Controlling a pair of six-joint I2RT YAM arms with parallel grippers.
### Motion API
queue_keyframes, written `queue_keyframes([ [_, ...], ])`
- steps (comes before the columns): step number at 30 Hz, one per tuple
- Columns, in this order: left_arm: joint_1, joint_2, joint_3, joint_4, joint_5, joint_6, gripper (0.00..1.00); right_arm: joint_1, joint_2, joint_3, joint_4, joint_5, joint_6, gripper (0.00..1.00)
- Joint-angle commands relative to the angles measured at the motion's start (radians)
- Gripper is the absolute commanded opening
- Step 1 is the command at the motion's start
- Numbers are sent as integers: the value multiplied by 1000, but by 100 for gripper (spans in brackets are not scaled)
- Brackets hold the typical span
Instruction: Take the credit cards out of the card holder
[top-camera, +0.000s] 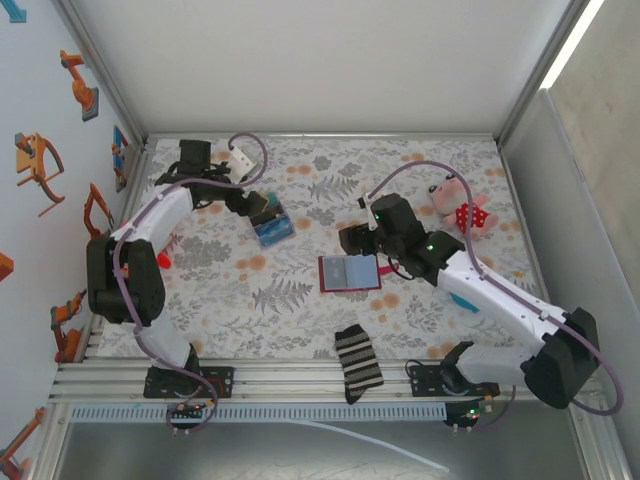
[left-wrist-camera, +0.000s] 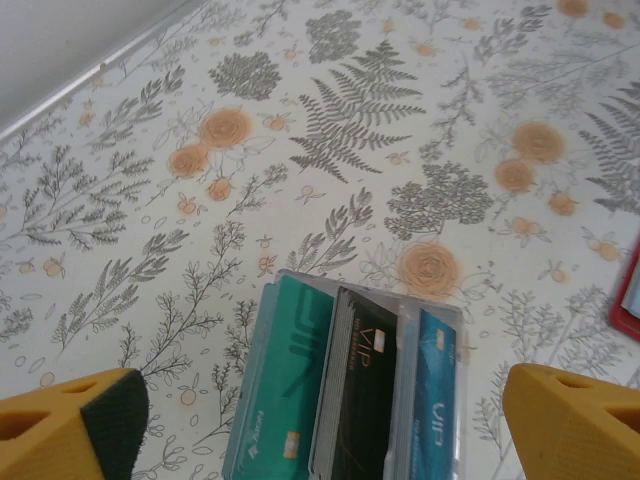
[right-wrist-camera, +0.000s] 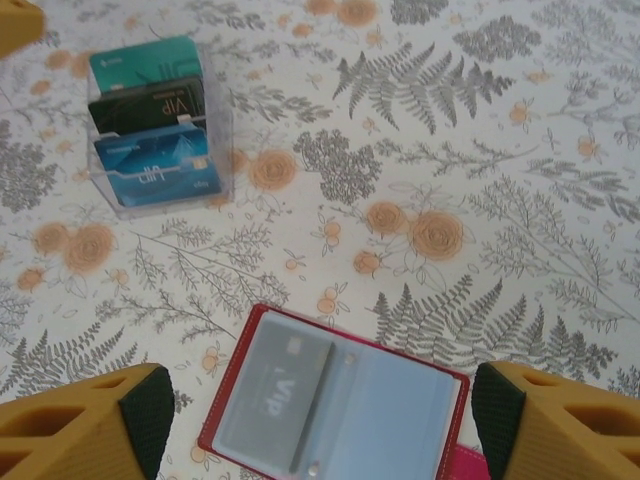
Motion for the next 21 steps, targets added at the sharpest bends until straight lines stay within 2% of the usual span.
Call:
queue_keyframes([
  [1, -6, -111, -113, 147, 22, -153, 97, 7, 53, 42, -79, 22, 33, 76],
  [5, -35, -271, -317, 347, -60, -323, 97, 28, 116, 58, -128, 30, 56, 73],
  [8, -90, -384, -443, 432, -232, -430, 97, 52, 165, 68, -159, 46, 81, 73],
  [10, -144, -445, -501, 444, -370, -477, 97, 71, 197, 69, -163, 41, 97, 71],
  [12, -189, -504, -549, 433, -482, -523, 97, 93, 231, 71, -158, 32, 108, 66],
  [15, -206, -584, -616, 424, -606, -651, 97, 119, 277, 72, -139, 17, 122, 58],
  [18, -206, -682, -694, 431, -666, -781, 97, 140, 326, 82, -130, 11, 130, 56],
  [21, -208, -756, -743, 403, -667, -828, 97, 156, 376, 100, -139, 20, 129, 50],
])
